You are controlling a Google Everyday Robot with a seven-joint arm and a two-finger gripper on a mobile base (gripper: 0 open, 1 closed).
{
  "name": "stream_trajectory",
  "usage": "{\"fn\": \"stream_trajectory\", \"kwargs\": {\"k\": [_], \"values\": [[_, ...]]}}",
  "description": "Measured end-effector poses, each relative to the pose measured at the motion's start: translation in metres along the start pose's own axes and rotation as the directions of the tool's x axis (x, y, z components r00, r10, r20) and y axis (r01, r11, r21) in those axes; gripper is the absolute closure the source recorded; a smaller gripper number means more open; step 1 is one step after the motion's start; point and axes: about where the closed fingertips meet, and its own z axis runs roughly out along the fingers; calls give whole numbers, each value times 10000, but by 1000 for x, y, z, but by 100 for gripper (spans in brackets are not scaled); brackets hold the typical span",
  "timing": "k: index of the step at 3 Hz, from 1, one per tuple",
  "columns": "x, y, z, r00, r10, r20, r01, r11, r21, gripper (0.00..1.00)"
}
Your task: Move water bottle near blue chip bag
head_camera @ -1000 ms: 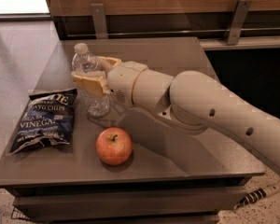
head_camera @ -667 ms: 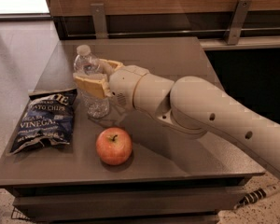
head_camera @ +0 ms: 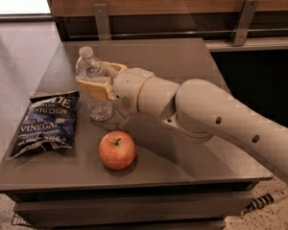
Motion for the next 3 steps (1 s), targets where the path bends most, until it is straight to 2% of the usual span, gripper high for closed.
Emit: {"fn": "stream_trajectory", "kwargs": {"k": [1,3], "values": [[0,0,0,10000,-1,0,1,10000,-2,85],[-1,2,1,10000,-15,1,15,10000,-31,37]]}}
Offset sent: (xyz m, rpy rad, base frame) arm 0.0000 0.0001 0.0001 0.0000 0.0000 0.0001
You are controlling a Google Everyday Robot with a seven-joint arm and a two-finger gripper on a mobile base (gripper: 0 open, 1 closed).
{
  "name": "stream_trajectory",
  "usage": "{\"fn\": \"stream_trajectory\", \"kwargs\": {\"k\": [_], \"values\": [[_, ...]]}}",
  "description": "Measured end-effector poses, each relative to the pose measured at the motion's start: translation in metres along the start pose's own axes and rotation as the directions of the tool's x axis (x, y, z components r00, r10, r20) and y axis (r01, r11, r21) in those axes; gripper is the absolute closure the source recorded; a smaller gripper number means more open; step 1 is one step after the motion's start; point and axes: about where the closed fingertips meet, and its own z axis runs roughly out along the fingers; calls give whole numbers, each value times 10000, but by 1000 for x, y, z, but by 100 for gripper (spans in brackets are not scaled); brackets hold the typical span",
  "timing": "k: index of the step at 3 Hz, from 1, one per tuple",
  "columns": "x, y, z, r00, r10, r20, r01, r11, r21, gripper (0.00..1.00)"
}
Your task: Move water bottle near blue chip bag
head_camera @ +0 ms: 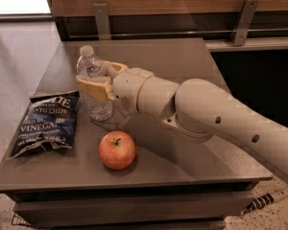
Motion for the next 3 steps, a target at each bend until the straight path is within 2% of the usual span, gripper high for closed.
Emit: {"fn": "stream_trajectory", "kwargs": {"k": [1,2,3], "values": [[-1,2,1,10000,-20,1,20,10000,-40,6],[-1,3,2,10000,-29,1,29,10000,-59,0],[-1,3,2,10000,-30,1,30,10000,-60,0]]}}
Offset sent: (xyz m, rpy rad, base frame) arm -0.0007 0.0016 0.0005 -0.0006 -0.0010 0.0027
